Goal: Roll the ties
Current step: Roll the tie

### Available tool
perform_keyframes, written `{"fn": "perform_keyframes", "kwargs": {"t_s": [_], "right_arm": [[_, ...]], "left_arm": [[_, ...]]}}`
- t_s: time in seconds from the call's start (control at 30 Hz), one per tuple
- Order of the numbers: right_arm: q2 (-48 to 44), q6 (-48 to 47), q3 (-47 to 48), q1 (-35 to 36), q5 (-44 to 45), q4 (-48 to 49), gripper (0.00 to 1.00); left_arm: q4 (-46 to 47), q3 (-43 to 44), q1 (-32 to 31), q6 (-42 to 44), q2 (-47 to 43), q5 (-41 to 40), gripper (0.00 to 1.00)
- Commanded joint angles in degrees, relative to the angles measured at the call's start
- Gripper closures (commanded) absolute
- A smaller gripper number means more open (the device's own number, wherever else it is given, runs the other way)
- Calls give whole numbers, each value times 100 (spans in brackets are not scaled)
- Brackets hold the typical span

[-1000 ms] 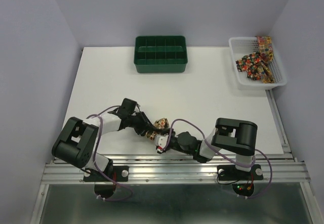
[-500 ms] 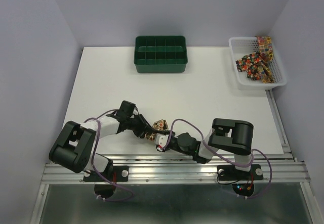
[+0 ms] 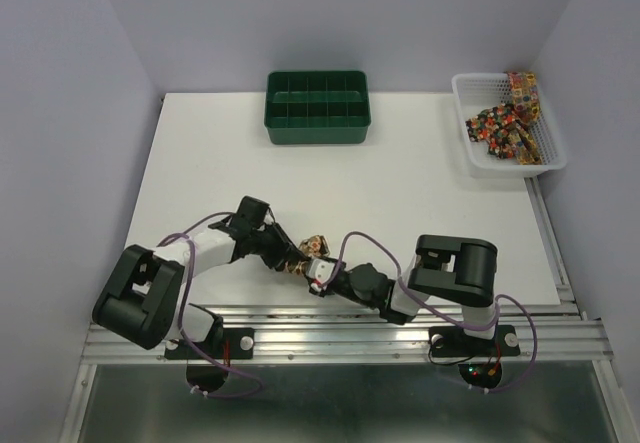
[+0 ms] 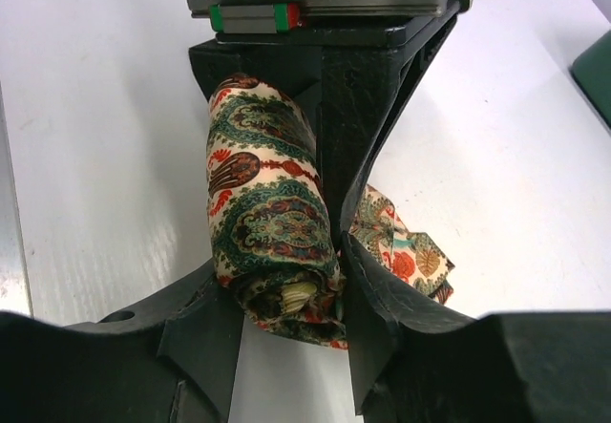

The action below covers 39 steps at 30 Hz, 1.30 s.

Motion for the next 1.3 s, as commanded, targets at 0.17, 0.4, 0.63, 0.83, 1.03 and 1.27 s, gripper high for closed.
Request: {"fn": "perform_keyframes", "kwargs": {"t_s": [0.17,0.4,0.63,0.83,1.03,1.27], "right_arm": [[-520,1214,-291,56,72,134,99],[-1319,1705,-291,48,536,-165,99],[-2128,1821,34,4,1952,-1129,99],[-2340,909,359,-268,2575,-1448,99],[-1840,-148,570,-357,2349,-1123,99],[-1146,415,491,-348,319,-1026,99]], "left_arm": [[-975,1529,128,885,-710,-1869,31],[-1538,2040,427,1158,-1396,-2758,9],[-1267,891,594,1202,-2423,-2136,4],[-915,90,603,1062,-3118,-1870,4],[-871,-174,612,965,-3330,-1793,4],[-660,-736,612,605,-3427,-1625,5]]}}
